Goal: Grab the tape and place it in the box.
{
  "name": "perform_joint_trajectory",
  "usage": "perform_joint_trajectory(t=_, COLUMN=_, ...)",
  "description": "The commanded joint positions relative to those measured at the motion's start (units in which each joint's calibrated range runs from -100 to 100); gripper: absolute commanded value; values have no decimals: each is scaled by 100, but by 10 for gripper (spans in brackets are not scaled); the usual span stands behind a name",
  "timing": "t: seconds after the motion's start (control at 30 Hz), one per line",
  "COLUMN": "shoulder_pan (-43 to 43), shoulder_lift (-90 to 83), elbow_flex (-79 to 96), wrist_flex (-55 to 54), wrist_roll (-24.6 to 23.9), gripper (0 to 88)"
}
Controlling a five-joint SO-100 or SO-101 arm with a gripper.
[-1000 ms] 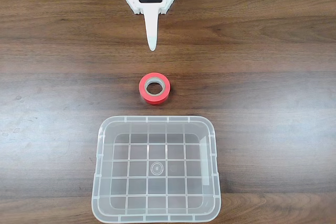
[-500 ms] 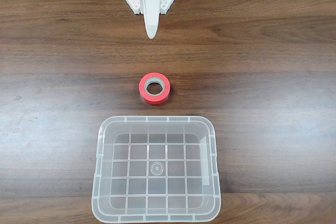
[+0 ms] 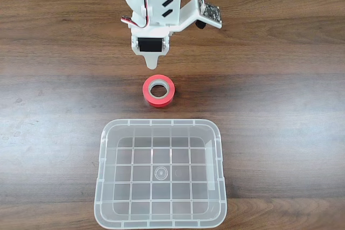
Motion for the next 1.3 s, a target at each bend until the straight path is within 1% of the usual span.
perform_joint_trajectory(t=0.0, shoulder_pan=66, shoulder_lift=643, elbow_flex=-310, wrist_flex=-527, wrist_roll=-46, gripper=17)
perform_joint_trajectory(t=0.13, shoulder_pan=44, shoulder_lift=659, elbow_flex=180, wrist_flex=-938, wrist_roll=-9, gripper=18)
perform_joint_trajectory(t=0.3, shoulder_pan=29, shoulder_lift=659, elbow_flex=513, wrist_flex=-1152, wrist_roll=33, gripper=20)
perform_joint_trajectory(t=0.37, shoulder_pan=14, shoulder_lift=667, elbow_flex=539, wrist_flex=-1152, wrist_roll=39, gripper=54)
perform_joint_trajectory(t=0.47, shoulder_pan=7, shoulder_lift=667, elbow_flex=548, wrist_flex=-1101, wrist_roll=39, gripper=156)
perform_joint_trajectory(t=0.53, shoulder_pan=7, shoulder_lift=667, elbow_flex=557, wrist_flex=-1066, wrist_roll=44, gripper=185)
perform_joint_trajectory(t=0.9, shoulder_pan=0, shoulder_lift=716, elbow_flex=1109, wrist_flex=-1161, wrist_roll=44, gripper=184)
perform_joint_trajectory(t=1.2, shoulder_pan=0, shoulder_lift=772, elbow_flex=1555, wrist_flex=-2008, wrist_roll=366, gripper=183)
perform_joint_trajectory(t=1.27, shoulder_pan=-8, shoulder_lift=780, elbow_flex=1573, wrist_flex=-2111, wrist_roll=413, gripper=166)
